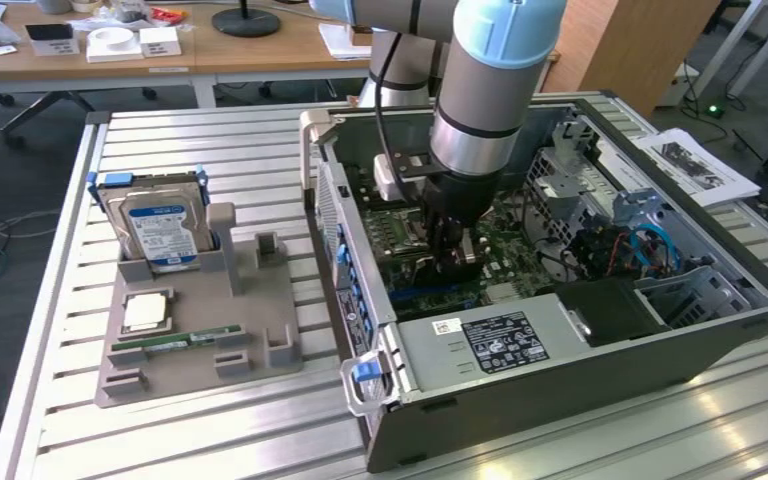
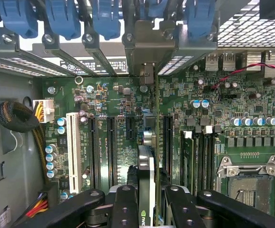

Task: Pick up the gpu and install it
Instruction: 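Insert the gpu into the slot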

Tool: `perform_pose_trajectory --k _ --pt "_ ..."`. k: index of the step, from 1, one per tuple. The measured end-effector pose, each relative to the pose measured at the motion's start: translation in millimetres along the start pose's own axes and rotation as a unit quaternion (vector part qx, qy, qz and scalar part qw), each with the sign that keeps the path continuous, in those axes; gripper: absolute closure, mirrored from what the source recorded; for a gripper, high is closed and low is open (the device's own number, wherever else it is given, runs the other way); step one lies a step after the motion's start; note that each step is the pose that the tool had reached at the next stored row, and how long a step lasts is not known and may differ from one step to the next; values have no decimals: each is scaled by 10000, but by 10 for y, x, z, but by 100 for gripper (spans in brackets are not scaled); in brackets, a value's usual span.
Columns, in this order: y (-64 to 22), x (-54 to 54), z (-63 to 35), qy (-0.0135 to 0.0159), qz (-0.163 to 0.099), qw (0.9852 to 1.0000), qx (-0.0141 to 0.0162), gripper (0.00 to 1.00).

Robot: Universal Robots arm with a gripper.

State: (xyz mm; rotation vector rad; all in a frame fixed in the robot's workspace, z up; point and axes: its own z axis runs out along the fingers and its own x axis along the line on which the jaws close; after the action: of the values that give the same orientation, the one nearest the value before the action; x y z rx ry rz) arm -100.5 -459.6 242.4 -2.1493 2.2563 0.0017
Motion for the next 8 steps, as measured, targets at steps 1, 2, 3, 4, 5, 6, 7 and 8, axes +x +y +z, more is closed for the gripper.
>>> perform_pose_trajectory --k 1,2,3,4,5,6,7,8 --pt "0 0 1 0 -3 10000 1 73" --pt "0 0 1 0 -7 10000 2 73" --pt "0 0 2 0 -11 10000 2 73" --pt "0 0 2 0 -14 10000 2 73" --pt "0 0 2 0 -15 10000 3 73" --pt "0 0 2 0 -16 10000 3 73" --pt "0 0 2 0 -16 10000 3 73" --pt "0 0 2 0 -16 10000 3 73"
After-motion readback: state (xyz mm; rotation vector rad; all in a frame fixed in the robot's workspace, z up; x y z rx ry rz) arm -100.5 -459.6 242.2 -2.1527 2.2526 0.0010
